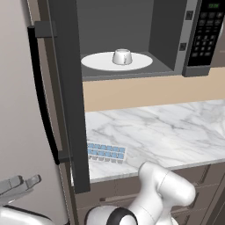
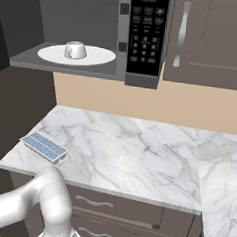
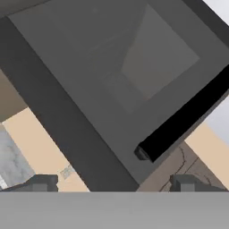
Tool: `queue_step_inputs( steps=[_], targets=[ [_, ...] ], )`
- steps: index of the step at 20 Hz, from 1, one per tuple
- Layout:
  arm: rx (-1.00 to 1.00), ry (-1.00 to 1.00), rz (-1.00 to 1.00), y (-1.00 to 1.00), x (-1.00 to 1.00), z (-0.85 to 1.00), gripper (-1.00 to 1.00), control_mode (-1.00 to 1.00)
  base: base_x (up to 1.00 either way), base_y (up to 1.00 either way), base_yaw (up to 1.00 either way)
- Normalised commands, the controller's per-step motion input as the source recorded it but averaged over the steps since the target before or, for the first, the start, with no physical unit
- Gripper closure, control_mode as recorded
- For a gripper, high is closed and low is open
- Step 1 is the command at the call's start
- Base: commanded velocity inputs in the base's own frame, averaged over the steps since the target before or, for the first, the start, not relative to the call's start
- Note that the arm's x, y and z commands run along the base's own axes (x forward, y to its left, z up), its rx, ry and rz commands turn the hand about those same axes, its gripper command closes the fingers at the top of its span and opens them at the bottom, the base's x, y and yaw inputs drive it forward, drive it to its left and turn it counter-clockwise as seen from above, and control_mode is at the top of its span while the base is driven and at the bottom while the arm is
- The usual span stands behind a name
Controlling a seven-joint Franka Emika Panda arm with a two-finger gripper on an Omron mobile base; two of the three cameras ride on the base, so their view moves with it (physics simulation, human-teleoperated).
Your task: Pick the mug from the counter and place it inside the microwave. Then close the microwave.
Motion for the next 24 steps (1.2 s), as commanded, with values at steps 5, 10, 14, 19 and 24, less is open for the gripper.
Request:
queue_step_inputs(
  steps=[5,10,14,19,24],
  targets=[
    [0.00,0.18,0.01,-0.59,0.00,0.10,-1.00,-1.00,0.00,0.00,0.00],
    [0.00,0.21,0.05,-0.57,0.00,0.24,-1.00,-1.00,0.00,0.00,0.00],
    [0.00,0.22,0.07,-0.41,0.00,0.44,-1.00,-1.00,0.00,0.00,0.00],
    [0.00,0.21,0.06,-0.43,0.00,0.44,-1.00,-1.00,0.00,0.00,0.00],
    [0.00,0.19,0.07,-0.42,0.00,0.38,-1.00,-1.00,0.00,0.00,0.00]
  ],
)
